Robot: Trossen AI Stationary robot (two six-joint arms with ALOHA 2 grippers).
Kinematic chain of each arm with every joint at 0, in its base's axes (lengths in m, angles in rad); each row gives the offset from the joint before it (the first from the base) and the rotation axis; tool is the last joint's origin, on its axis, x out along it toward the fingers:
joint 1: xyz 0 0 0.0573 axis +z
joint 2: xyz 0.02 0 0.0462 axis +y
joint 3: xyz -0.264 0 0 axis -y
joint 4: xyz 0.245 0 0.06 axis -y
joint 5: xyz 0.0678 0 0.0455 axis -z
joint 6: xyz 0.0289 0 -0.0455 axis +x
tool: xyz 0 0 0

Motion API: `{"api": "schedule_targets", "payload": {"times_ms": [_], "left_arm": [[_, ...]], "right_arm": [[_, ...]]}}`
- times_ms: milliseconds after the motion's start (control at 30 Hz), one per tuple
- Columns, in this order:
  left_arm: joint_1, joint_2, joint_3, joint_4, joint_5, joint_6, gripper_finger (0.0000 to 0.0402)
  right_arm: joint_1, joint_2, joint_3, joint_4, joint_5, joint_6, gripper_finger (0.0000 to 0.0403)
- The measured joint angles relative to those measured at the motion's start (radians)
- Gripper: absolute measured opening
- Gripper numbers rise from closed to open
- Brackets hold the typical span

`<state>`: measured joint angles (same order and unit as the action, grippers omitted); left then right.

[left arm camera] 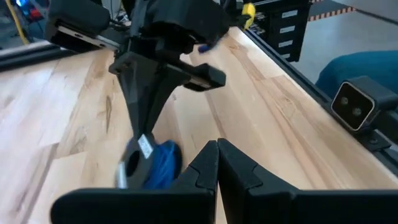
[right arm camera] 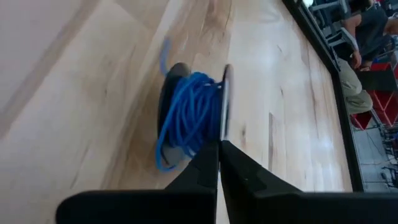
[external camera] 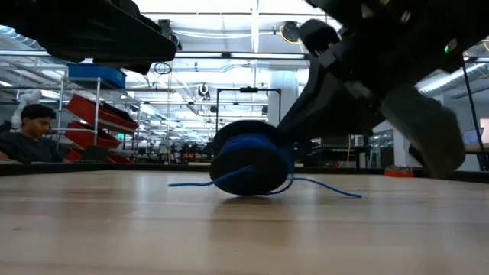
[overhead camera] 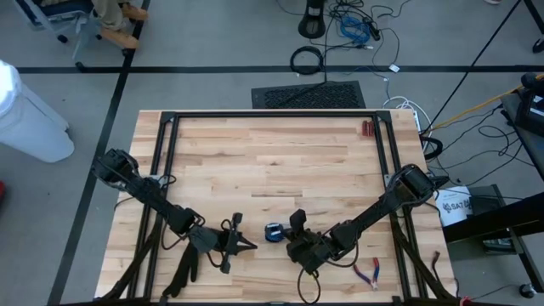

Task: Coil cords
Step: Uncoil the blue wire from the black spool

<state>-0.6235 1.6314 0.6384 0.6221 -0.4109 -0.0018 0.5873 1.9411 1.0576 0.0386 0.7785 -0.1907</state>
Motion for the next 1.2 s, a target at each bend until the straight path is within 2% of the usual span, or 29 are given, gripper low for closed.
{"api": "schedule_targets", "payload": {"times_ms": [133,400,500,633,767,833,1200], "left_arm": [[0.0,0.0,0.0,0.001,-0.089,-0.004,0.0011],[-0.008,0.0,0.0,0.002,-0.063,-0.009,0.0021],[-0.016,0.0,0.0,0.008,-0.044,-0.01,0.0054],[-0.03,0.0,0.0,0.027,-0.045,-0.011,0.0128],[-0.034,0.0,0.0,0.027,-0.168,0.001,0.0204],[-0.033,0.0,0.0,0.026,-0.183,0.013,0.0226],[-0.032,0.0,0.004,0.019,-0.201,0.008,0.0239]], "right_arm": [[0.015,-0.02,0.0,0.001,-0.001,0.006,0.0],[0.023,-0.058,0.0,0.003,0.004,0.09,0.0],[0.023,-0.063,0.0,0.003,0.004,0.109,0.0],[0.029,-0.063,0.0,0.003,0.001,0.109,0.0],[0.034,-0.066,0.0,0.001,0.0,0.116,0.0],[0.035,-0.072,0.0,0.004,-0.019,0.126,0.0],[0.034,-0.077,0.0,0.077,-0.05,0.128,0.0]]}}
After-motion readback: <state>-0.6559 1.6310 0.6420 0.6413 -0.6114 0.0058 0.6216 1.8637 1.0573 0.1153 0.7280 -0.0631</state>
